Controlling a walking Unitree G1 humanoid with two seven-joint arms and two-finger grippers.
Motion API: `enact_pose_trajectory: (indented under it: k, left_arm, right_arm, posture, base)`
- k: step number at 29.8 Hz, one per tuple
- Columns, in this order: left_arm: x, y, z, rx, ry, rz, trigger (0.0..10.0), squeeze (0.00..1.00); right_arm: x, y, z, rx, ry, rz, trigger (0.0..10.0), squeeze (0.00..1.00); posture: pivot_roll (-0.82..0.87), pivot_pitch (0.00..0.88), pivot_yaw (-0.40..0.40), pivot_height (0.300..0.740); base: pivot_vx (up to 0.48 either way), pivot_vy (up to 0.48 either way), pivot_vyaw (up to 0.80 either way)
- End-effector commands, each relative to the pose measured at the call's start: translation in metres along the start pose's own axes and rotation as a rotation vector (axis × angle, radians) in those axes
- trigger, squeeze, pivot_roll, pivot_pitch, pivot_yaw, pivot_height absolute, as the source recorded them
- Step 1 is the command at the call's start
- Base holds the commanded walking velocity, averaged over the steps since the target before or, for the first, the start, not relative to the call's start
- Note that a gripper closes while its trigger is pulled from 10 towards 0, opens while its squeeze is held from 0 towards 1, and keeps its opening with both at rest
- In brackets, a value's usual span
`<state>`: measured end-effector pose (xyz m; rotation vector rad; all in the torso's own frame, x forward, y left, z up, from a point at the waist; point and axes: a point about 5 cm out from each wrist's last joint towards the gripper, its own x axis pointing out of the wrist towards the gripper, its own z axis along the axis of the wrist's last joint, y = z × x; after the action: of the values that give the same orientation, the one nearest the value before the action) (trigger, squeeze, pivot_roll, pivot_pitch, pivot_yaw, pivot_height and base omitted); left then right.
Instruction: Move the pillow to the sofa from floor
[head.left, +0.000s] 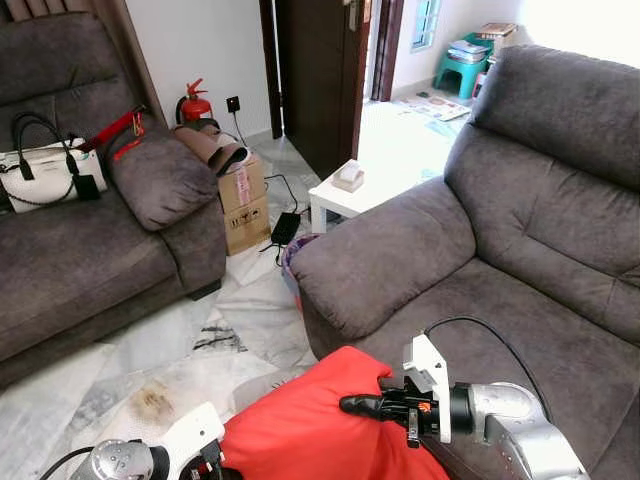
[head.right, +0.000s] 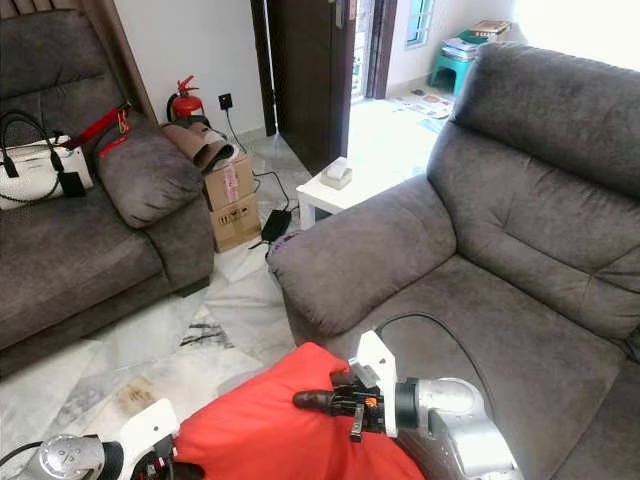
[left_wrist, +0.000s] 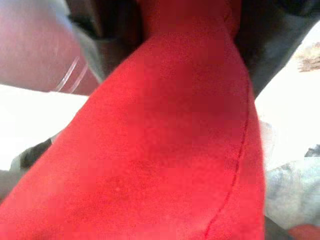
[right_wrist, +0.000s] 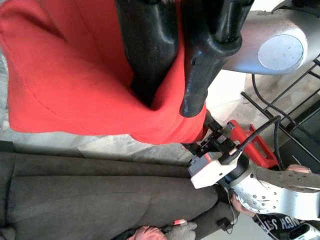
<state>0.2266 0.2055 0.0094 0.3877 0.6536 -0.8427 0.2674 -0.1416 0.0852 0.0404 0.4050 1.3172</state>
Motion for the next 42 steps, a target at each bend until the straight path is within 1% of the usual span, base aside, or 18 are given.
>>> enact_pose_trajectory:
  k: [1, 4, 6, 7, 9, 10, 12, 13, 14, 15, 16, 19, 24, 26, 29, 33, 38, 42]
  left_arm:
    - [-0.001, 0.002, 0.007, -0.027, -0.051, 0.029, 0.0, 0.00]
    - [0.000, 0.003, 0.012, -0.034, -0.080, 0.047, 0.0, 0.00]
    - [0.000, 0.003, 0.018, -0.054, -0.122, 0.062, 0.0, 0.00]
    - [0.001, 0.004, 0.024, -0.067, -0.164, 0.090, 0.0, 0.00]
    - [0.001, 0.005, 0.025, -0.069, -0.172, 0.097, 0.0, 0.00]
    - [0.001, 0.008, 0.033, -0.082, -0.226, 0.165, 0.0, 0.00]
    - [0.001, 0.014, 0.043, -0.089, -0.278, 0.264, 0.0, 0.00]
    - [0.002, 0.015, 0.047, -0.112, -0.302, 0.284, 0.0, 0.00]
    - [0.003, 0.014, 0.055, -0.119, -0.344, 0.304, 5.0, 0.00]
    - [0.003, 0.014, 0.055, -0.119, -0.344, 0.304, 5.0, 0.00]
    - [0.005, 0.012, 0.062, -0.112, -0.366, 0.324, 10.0, 0.00]
    - [0.007, 0.009, 0.081, -0.098, -0.440, 0.361, 10.0, 0.00]
    - [0.006, 0.009, 0.091, -0.128, -0.500, 0.383, 10.0, 0.00]
    - [0.006, 0.010, 0.106, -0.113, -0.558, 0.419, 10.0, 0.00]
    - [0.005, 0.011, 0.116, -0.093, -0.589, 0.467, 10.0, 0.00]
    - [0.002, 0.016, 0.133, -0.055, -0.634, 0.586, 10.0, 0.00]
    - [0.003, 0.014, 0.139, -0.073, -0.656, 0.611, 10.0, 0.00]
    - [0.005, 0.014, 0.137, -0.065, -0.644, 0.624, 10.0, 0.00]
  right_arm:
    - [0.002, 0.001, 0.025, -0.083, -0.123, 0.021, 10.0, 0.00]
    - [0.003, 0.001, 0.024, -0.078, -0.130, 0.010, 10.0, 0.00]
    - [0.004, -0.002, 0.022, -0.072, -0.145, -0.025, 10.0, 0.00]
    - [0.004, -0.006, 0.020, -0.071, -0.163, -0.077, 10.0, 0.00]
    - [0.004, -0.007, 0.020, -0.071, -0.167, -0.088, 10.0, 0.00]
    - [0.005, -0.015, 0.016, -0.071, -0.183, -0.197, 10.0, 0.00]
    - [0.006, -0.024, 0.010, -0.055, -0.183, -0.330, 10.0, 0.00]
    - [0.007, -0.026, 0.006, -0.039, -0.182, -0.374, 10.0, 0.00]
    - [0.008, -0.026, 0.001, -0.021, -0.192, -0.401, 10.0, 0.00]
    - [0.008, -0.026, 0.001, -0.021, -0.192, -0.401, 10.0, 0.00]
    - [0.010, -0.025, -0.006, 0.004, -0.185, -0.435, 10.0, 0.00]
    - [0.015, -0.019, -0.018, 0.037, -0.170, -0.464, 10.0, 0.00]
    - [0.018, -0.018, -0.025, 0.043, -0.156, -0.505, 10.0, 0.00]
    - [0.019, -0.021, -0.025, 0.066, -0.196, -0.605, 10.0, 0.00]
    - [0.020, -0.025, -0.024, 0.113, -0.228, -0.681, 10.0, 0.00]
    - [0.023, -0.029, -0.027, 0.162, -0.251, -0.775, 10.0, 0.00]
    - [0.023, -0.033, -0.026, 0.233, -0.297, -0.854, 10.0, 0.00]
    - [0.019, -0.036, -0.027, 0.228, -0.290, -0.887, 10.0, 0.00]
  posture:
    - [0.12, 0.056, 0.011, 0.740]
    - [0.12, 0.056, 0.012, 0.740]
    - [0.12, 0.056, 0.012, 0.740]
    - [0.12, 0.056, 0.012, 0.740]
    - [0.12, 0.056, 0.012, 0.740]
    - [0.12, 0.059, 0.010, 0.740]
    - [0.12, 0.060, 0.010, 0.740]
    - [0.12, 0.060, 0.009, 0.740]
    - [0.12, 0.061, 0.009, 0.740]
    - [0.12, 0.061, 0.009, 0.740]
    - [0.12, 0.064, 0.009, 0.740]
    - [0.11, 0.067, 0.009, 0.740]
    - [0.11, 0.069, 0.009, 0.740]
    - [0.11, 0.068, 0.008, 0.740]
    - [0.11, 0.067, 0.008, 0.740]
    - [0.11, 0.067, 0.006, 0.740]
    - [0.10, 0.056, 0.008, 0.740]
    - [0.10, 0.047, 0.009, 0.740]
  base:
    - [0.000, 0.000, 0.00]
    - [0.000, 0.000, 0.00]
    - [0.000, 0.000, 0.00]
    - [0.000, 0.000, 0.00]
    - [0.000, 0.000, 0.00]
    - [0.000, 0.000, 0.00]
    - [0.000, 0.000, 0.00]
    - [0.000, 0.000, 0.00]
    - [0.000, 0.000, 0.00]
    - [0.000, 0.000, 0.00]
    - [0.000, 0.000, 0.00]
    - [0.000, 0.000, 0.00]
    - [0.000, 0.000, 0.00]
    - [0.000, 0.000, 0.00]
    - [0.000, 0.000, 0.00]
    - [0.000, 0.000, 0.00]
    - [0.000, 0.000, -0.25]
    - [0.000, 0.000, -0.78]
